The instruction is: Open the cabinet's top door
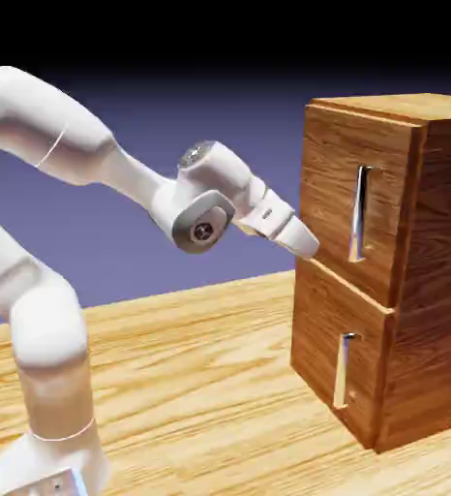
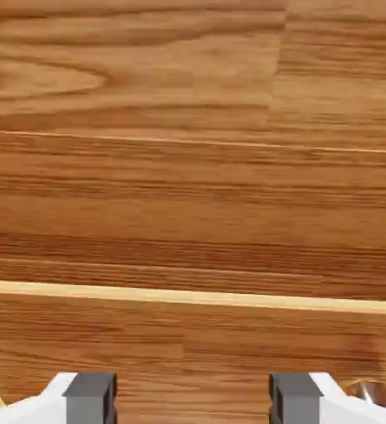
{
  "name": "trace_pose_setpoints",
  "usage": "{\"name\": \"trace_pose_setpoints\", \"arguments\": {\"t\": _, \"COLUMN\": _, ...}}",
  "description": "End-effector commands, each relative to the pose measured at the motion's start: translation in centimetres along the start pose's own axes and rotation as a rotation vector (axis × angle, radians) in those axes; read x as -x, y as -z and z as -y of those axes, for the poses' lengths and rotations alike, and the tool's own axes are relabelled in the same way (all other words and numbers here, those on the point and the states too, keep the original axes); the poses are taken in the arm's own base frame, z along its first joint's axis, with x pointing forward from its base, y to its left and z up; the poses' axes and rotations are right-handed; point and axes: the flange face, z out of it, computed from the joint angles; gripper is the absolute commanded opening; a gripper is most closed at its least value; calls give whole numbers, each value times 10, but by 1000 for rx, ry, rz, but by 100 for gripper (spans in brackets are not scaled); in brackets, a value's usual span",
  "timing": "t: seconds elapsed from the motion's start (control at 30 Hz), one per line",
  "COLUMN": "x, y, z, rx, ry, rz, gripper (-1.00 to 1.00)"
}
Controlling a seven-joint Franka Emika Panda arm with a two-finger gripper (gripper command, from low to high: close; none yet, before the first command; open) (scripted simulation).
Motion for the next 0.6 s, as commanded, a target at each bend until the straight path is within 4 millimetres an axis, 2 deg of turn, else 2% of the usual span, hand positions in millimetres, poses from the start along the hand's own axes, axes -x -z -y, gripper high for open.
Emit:
{"name": "trace_pose_setpoints", "arguments": {"t": 0.0, "x": -1, "y": 4, "z": 3, "rx": -8, "ry": 5, "rz": -8, "gripper": 0}}
{"name": "trace_pose_setpoints", "arguments": {"t": 0.27, "x": -11, "y": 34, "z": 21, "rx": -69, "ry": 40, "rz": -77, "gripper": 0}}
{"name": "trace_pose_setpoints", "arguments": {"t": 0.57, "x": -20, "y": 64, "z": 27, "rx": -138, "ry": 62, "rz": -162, "gripper": 0}}
